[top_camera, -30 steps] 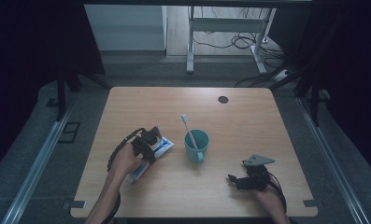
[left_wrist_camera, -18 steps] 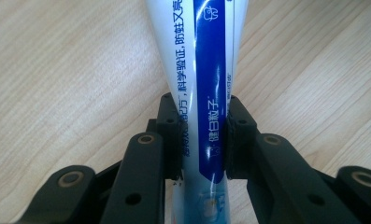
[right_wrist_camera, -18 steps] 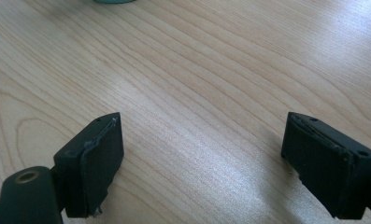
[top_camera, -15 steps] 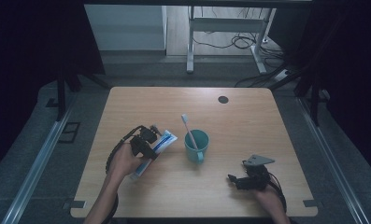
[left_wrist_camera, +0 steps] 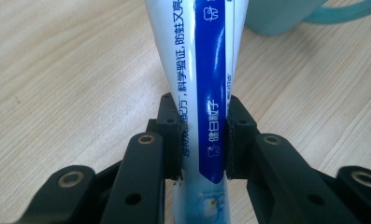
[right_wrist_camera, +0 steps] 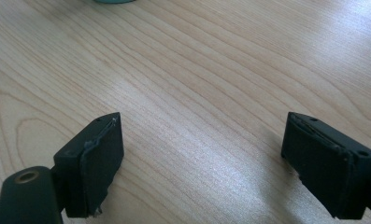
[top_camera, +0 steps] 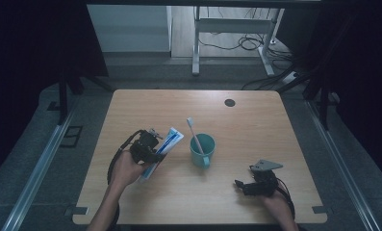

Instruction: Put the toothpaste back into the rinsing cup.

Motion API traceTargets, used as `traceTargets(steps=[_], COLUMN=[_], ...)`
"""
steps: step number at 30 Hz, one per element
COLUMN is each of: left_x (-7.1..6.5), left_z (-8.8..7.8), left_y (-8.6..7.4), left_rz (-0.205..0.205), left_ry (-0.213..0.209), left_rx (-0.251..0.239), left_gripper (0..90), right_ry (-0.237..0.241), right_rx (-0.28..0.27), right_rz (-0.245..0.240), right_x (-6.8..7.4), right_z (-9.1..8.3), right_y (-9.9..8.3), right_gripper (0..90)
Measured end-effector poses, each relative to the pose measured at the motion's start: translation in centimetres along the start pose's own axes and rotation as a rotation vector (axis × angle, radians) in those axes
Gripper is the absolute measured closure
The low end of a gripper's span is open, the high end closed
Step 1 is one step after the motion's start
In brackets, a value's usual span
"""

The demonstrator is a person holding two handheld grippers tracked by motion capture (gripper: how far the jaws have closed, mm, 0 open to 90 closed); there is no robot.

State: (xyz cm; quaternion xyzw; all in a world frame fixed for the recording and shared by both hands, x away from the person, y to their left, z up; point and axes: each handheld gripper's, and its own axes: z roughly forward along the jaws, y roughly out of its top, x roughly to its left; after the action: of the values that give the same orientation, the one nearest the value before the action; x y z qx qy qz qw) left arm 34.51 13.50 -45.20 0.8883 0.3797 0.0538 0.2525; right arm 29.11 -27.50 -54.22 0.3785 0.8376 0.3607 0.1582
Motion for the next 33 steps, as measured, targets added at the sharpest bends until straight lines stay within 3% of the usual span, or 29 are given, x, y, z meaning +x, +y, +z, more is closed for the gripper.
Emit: traceTargets(steps=[17,33], left_x=[-0.6,-1.5], left_z=[-1.7,-2.4], left_y=[-2.0,-0.9], left_rz=[-0.011,0.016], left_ry=[-0.022,-0.037], left_rx=[-0.225,-0.318], left_gripper=[72.6,72.5], right_ry=[0.0,0.001], right_rx=[0.001,0.0], right_rz=[0.001,0.001], right_x=[0.0,0.0], right_z=[0.0,0.0], right_y=[0.0,0.0], right_gripper=[12.7,12.7])
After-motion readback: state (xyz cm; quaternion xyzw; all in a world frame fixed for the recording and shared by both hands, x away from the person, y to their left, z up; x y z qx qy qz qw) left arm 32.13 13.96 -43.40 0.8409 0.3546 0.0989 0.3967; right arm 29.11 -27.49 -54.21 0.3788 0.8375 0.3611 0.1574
